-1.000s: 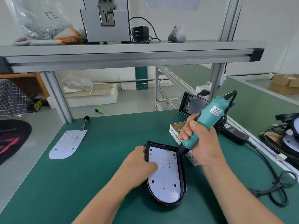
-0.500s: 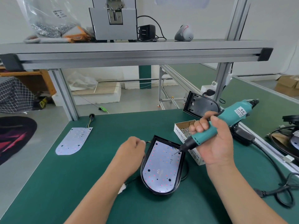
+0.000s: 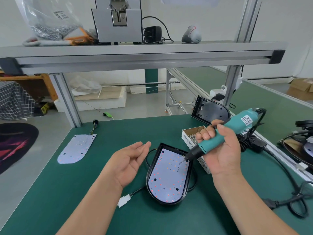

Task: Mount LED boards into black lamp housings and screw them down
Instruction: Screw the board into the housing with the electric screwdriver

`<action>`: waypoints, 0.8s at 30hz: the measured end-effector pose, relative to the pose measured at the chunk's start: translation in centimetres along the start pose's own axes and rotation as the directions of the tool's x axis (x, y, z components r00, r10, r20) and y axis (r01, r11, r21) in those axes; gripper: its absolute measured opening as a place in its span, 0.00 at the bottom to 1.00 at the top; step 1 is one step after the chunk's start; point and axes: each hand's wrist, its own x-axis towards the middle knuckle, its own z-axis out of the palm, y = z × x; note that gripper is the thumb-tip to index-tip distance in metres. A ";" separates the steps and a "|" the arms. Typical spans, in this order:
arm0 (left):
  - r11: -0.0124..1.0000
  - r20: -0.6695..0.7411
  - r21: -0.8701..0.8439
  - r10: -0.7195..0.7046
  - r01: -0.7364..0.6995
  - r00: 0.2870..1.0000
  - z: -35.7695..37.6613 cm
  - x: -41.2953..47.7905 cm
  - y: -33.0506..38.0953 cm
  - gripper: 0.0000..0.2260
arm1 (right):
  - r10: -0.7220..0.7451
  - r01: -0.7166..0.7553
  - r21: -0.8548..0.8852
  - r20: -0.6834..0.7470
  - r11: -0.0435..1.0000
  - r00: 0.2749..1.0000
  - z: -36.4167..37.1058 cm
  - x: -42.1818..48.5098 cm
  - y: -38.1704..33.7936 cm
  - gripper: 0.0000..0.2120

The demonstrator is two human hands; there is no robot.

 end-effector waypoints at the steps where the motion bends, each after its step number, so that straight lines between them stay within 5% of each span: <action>1: 1.000 -0.001 -0.019 0.011 -0.011 1.000 0.0 0.1 0.0 0.18 | 0.006 -0.006 0.000 0.000 1.000 1.000 0.0 0.0 0.0 0.04; 10: 0.987 0.001 -0.158 -0.005 0.005 1.000 -0.9 0.5 0.5 0.21 | 0.012 -0.012 -0.003 -0.010 1.000 1.000 0.0 0.0 0.2 0.05; 20: 0.995 -0.101 -0.072 0.060 -0.068 0.993 -0.9 0.9 0.2 0.09 | 0.010 -0.010 -0.019 -0.010 1.000 1.000 0.1 -0.2 0.4 0.04; 24: 0.980 -0.170 -0.178 0.054 -0.085 0.984 -0.9 1.2 0.6 0.07 | 0.014 -0.014 -0.008 -0.009 1.000 1.000 0.1 -0.1 0.4 0.04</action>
